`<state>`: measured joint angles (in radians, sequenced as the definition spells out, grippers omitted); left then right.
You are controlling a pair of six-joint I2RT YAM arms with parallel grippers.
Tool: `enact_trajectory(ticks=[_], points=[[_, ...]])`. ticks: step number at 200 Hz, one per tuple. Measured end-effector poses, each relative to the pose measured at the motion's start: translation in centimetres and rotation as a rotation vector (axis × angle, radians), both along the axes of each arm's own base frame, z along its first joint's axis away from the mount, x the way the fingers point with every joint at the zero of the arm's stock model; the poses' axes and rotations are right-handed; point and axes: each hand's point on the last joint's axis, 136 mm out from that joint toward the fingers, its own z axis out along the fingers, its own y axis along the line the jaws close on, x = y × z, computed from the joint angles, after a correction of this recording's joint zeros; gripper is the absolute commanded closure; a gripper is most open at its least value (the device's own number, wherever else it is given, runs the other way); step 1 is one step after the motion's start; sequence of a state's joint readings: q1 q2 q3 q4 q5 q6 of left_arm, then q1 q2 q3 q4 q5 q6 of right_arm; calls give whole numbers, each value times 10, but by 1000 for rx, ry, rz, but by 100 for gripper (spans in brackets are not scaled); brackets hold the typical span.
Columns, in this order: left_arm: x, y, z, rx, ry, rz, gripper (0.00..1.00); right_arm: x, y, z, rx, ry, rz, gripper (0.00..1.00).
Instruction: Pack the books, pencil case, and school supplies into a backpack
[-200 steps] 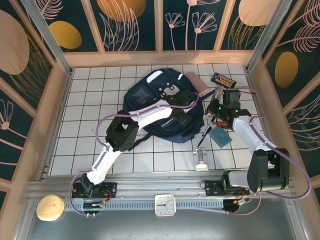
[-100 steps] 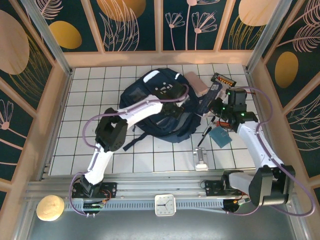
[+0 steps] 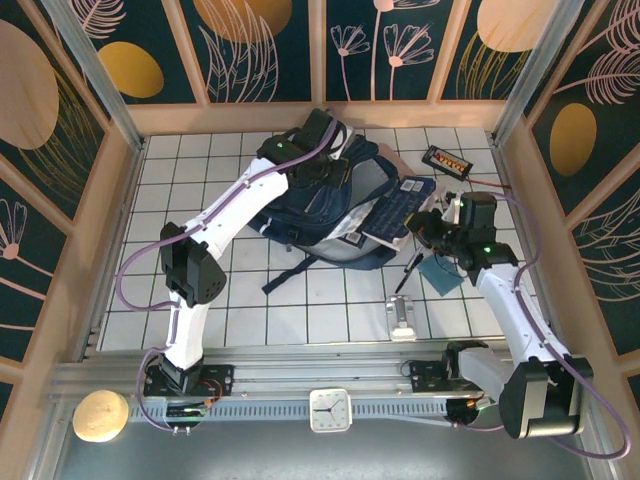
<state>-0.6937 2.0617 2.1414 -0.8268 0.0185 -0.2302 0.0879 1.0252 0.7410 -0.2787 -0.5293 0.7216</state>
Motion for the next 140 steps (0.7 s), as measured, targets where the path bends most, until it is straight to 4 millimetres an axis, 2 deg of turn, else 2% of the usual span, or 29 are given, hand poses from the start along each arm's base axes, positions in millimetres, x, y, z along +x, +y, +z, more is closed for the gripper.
enact_trajectory(ticks=[21, 42, 61, 85, 87, 91, 94, 95, 96, 97, 100, 111, 119, 136, 140], points=[[-3, -1, -5, 0, 16, -9, 100, 2, 0, 4, 18, -19, -9, 100], [-5, -3, -5, -11, 27, -23, 100, 14, 11, 3, 68, -39, 5, 100], [-5, -4, -5, -18, 32, -28, 100, 27, 34, -19, 106, -1, 39, 100], [-7, -6, -9, -22, 41, -36, 100, 39, 72, -58, 135, 77, 111, 99], [-7, -6, -9, -23, 43, -37, 100, 39, 75, -61, 135, 82, 118, 97], [-7, -6, -10, -23, 44, -38, 100, 40, 82, -68, 139, 100, 133, 79], [-7, -6, -11, -23, 47, -39, 100, 42, 87, -71, 142, 105, 143, 73], [-7, -6, -12, -22, 47, -39, 100, 43, 89, -73, 144, 110, 146, 65], [-8, -6, -12, -22, 48, -40, 100, 43, 90, -75, 145, 114, 148, 65], [-8, -7, -12, -22, 48, -40, 100, 44, 92, -76, 146, 118, 151, 58], [-8, -7, -13, -22, 51, -41, 100, 46, 98, -80, 148, 130, 167, 53], [-9, -7, -18, -20, 58, -43, 100, 55, 116, -91, 147, 157, 208, 20], [-9, -6, -21, -15, 63, -44, 100, 61, 125, -94, 143, 159, 226, 3], [-11, -6, -29, -9, 77, -46, 100, 55, 129, -91, 131, 143, 248, 1], [-11, -6, -31, -8, 81, -48, 89, 52, 127, -88, 125, 137, 246, 1]])
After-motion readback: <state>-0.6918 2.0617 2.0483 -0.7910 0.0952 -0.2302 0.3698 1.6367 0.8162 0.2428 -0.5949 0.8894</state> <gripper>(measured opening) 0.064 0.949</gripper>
